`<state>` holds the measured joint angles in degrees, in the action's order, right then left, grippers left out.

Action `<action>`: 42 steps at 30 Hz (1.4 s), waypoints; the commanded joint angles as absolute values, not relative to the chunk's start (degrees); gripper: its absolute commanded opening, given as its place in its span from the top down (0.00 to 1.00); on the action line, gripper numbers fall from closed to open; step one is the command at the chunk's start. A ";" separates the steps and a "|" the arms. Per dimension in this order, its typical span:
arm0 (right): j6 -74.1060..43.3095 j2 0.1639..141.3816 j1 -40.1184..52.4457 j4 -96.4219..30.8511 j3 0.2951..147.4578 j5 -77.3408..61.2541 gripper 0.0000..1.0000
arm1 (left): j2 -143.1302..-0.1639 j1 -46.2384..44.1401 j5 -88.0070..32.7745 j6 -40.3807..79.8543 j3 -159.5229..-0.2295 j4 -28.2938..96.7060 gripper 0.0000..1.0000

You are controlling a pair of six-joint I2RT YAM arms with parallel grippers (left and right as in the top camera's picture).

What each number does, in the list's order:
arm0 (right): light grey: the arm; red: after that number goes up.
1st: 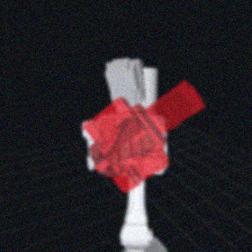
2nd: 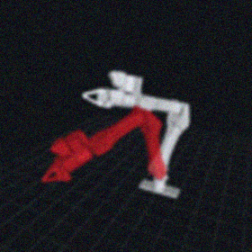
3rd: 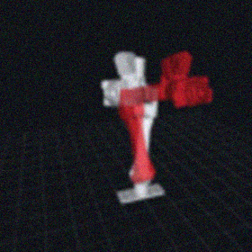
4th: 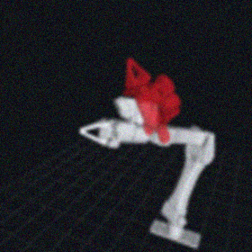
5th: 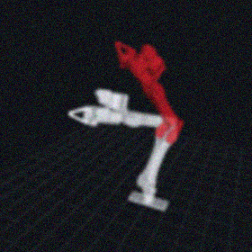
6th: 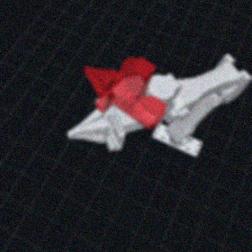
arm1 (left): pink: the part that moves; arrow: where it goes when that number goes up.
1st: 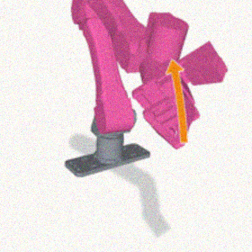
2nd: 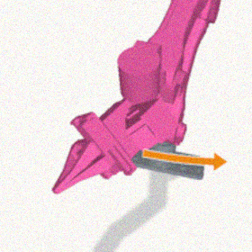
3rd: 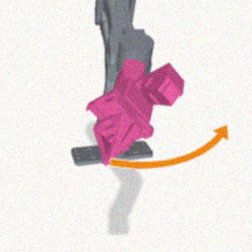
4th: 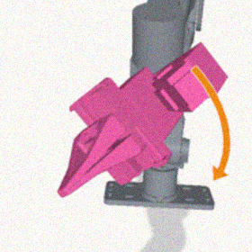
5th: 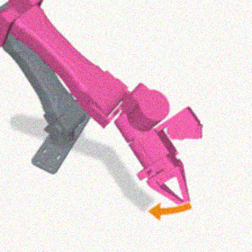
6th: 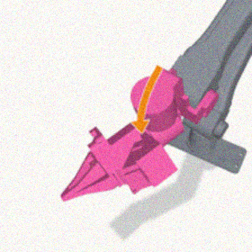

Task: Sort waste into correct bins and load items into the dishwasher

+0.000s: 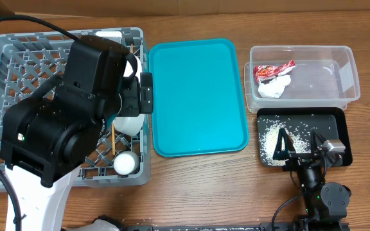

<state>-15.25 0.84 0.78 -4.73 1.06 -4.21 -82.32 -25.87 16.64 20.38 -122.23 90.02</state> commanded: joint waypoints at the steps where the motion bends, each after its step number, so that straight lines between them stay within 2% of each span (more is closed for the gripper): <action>1: -14.35 0.16 0.62 -4.38 0.45 -3.75 0.00 | -82.50 -25.96 16.45 20.34 -122.37 89.95 0.00; 27: -14.35 0.16 0.62 -4.38 0.45 -3.75 0.00 | -81.62 -25.28 17.34 17.74 -120.33 89.38 0.00; 32: -14.35 0.16 0.62 -4.38 0.45 -3.75 0.00 | -74.08 -21.28 15.84 17.69 -107.77 74.87 0.00; 42: -14.35 0.16 0.62 -4.38 0.45 -3.73 0.00 | -45.21 -11.31 4.86 4.03 -60.47 33.87 0.00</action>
<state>-14.83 0.84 0.78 -4.67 1.06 -4.21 -52.69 -13.39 10.04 10.98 -70.63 39.44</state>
